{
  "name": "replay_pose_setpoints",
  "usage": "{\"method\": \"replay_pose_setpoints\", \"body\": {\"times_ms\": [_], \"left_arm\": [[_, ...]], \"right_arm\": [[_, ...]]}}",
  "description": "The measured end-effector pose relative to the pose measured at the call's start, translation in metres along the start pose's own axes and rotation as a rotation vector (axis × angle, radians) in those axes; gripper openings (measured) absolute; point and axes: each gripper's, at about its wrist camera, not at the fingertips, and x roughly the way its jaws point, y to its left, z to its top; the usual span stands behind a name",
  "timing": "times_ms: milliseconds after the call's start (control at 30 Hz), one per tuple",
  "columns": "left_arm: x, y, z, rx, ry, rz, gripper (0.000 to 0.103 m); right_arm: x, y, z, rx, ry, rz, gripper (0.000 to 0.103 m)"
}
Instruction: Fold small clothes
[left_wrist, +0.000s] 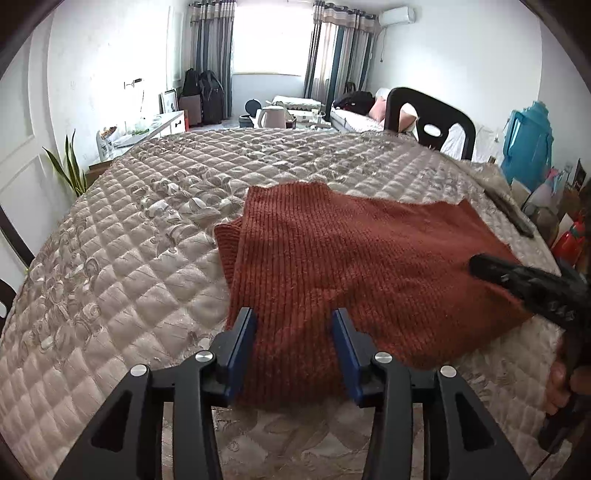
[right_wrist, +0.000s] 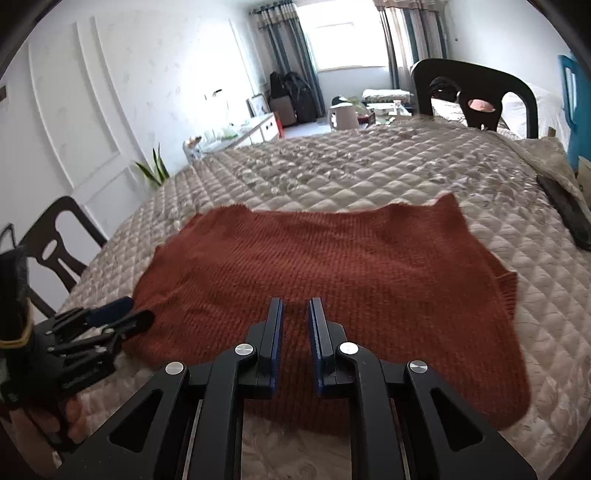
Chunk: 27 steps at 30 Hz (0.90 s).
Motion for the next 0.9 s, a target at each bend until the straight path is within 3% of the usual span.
{"method": "replay_pose_setpoints", "body": {"times_ms": [133,300,600,767,900], "left_arm": [[0.001,0.001,-0.001,-0.006,0.006,-0.018,0.051],[0.003,-0.004,-0.001,0.012,0.014,-0.026,0.059],[0.006,-0.007,-0.001,0.028,0.027,-0.034,0.065],[0.006,-0.005,-0.001,0.017,0.026,-0.042,0.065],[0.007,-0.008,-0.001,0.029,0.029,-0.028,0.066]], "right_arm": [[0.013,0.003,0.001,-0.012,0.053,-0.027,0.014],[0.015,0.005,0.012,-0.012,0.029,-0.035,0.014],[0.061,0.003,0.038,-0.019,0.104,-0.086,0.013],[0.030,0.015,0.033,-0.028,0.035,-0.076,0.013],[0.004,0.028,0.006,-0.052,0.025,-0.049,0.013]]}}
